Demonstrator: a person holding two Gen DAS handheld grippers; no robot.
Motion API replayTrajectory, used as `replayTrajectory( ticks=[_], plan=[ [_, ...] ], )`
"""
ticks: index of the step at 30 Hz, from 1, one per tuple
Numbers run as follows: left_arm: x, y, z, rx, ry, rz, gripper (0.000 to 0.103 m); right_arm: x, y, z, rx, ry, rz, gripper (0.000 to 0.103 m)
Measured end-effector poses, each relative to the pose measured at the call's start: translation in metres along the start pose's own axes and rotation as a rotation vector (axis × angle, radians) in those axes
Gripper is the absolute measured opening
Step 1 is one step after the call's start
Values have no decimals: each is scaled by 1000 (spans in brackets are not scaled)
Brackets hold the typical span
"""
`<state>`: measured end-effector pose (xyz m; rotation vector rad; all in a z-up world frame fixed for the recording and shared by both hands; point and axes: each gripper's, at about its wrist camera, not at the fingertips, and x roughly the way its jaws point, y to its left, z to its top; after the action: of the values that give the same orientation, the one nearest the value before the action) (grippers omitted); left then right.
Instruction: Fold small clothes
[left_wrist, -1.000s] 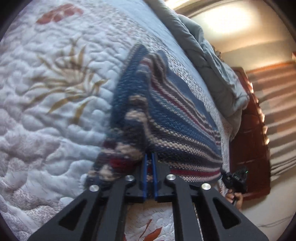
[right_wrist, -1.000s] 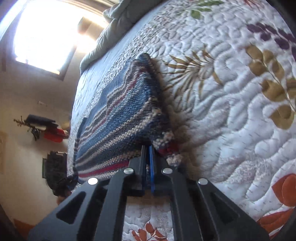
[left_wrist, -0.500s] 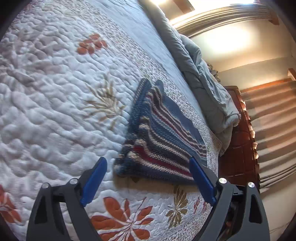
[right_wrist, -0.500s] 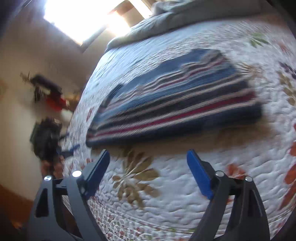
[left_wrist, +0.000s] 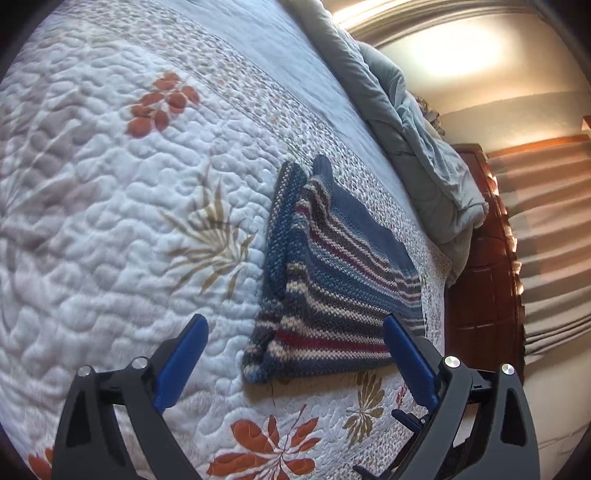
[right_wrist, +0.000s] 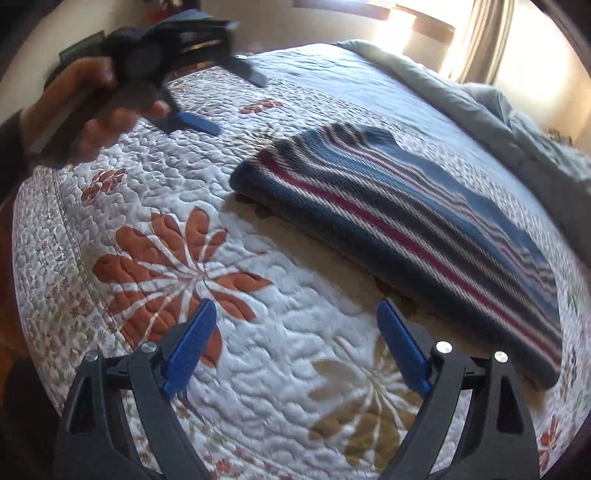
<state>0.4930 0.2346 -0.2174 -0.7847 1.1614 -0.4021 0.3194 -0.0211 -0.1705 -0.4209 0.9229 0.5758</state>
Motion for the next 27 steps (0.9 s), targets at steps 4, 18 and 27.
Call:
replayTrajectory(
  ticks=[4,18,27],
  plan=[
    [23,-5,24,41,27,27,96,16,9,10,-45,-15,-1,88],
    [91,-2,77,114,125,46,98,62,31,27,-187,-32,-75,88],
    [107,-5,96,142,152,41,98,94,50,29,-314,-39,-252,87]
  ],
)
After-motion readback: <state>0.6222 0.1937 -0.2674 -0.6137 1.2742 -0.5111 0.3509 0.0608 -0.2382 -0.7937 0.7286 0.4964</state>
